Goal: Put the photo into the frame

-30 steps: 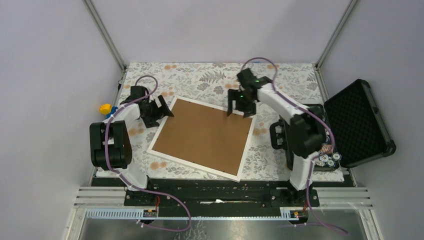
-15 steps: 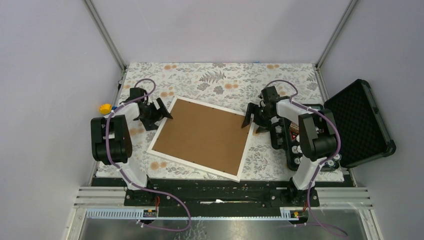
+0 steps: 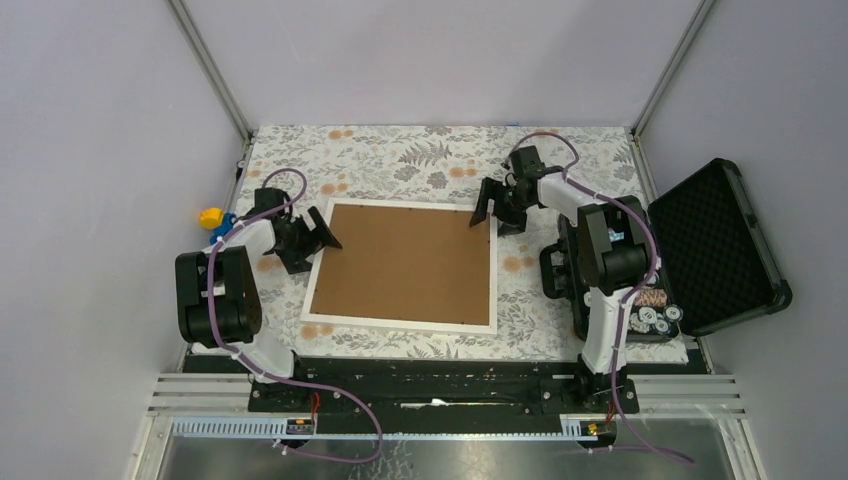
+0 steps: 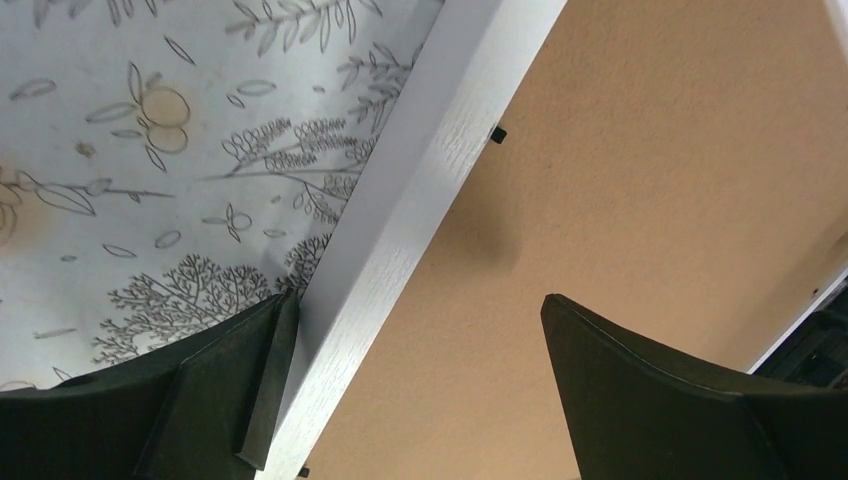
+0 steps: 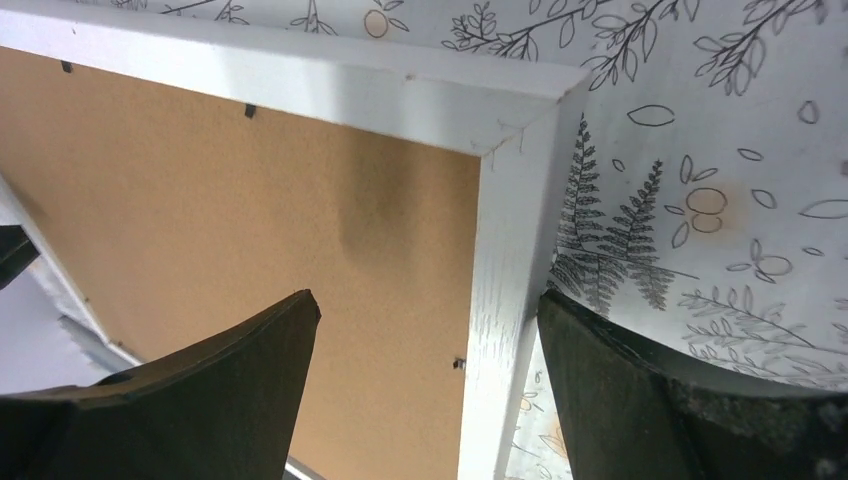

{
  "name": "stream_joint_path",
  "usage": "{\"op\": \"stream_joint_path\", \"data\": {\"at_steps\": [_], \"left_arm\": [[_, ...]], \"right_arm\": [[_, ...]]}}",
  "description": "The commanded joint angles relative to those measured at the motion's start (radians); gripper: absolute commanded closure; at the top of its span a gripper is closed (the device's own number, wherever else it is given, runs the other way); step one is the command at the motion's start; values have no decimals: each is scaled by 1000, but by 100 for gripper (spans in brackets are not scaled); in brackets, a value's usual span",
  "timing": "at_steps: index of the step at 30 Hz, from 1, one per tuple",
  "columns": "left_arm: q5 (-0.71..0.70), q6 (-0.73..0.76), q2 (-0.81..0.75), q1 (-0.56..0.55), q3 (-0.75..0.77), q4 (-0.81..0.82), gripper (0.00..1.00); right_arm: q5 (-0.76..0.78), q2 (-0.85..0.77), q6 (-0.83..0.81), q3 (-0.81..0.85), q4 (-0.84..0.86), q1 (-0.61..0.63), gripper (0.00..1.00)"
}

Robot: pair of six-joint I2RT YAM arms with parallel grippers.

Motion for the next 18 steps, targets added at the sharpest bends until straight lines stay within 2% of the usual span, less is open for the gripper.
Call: {"op": "stream_joint_path", "data": {"at_steps": [1, 4, 8, 12, 18], "left_arm": [[12, 36, -36, -23, 24, -116, 2], [-22, 44, -47, -22, 17, -101, 2], [-13, 40, -60, -22, 7, -90, 1], [-12, 33, -71, -20, 2, -81, 2], [7, 26, -64, -15, -7, -71, 2]], "right_arm": [[135, -102, -65, 49, -128, 38, 12], [176, -260, -71, -83, -137, 38, 13], [88, -397, -105, -305, -130, 33, 19], [-71, -477, -103, -468, -52, 22, 39], [-95, -478, -86, -547, 12, 21, 62]]}}
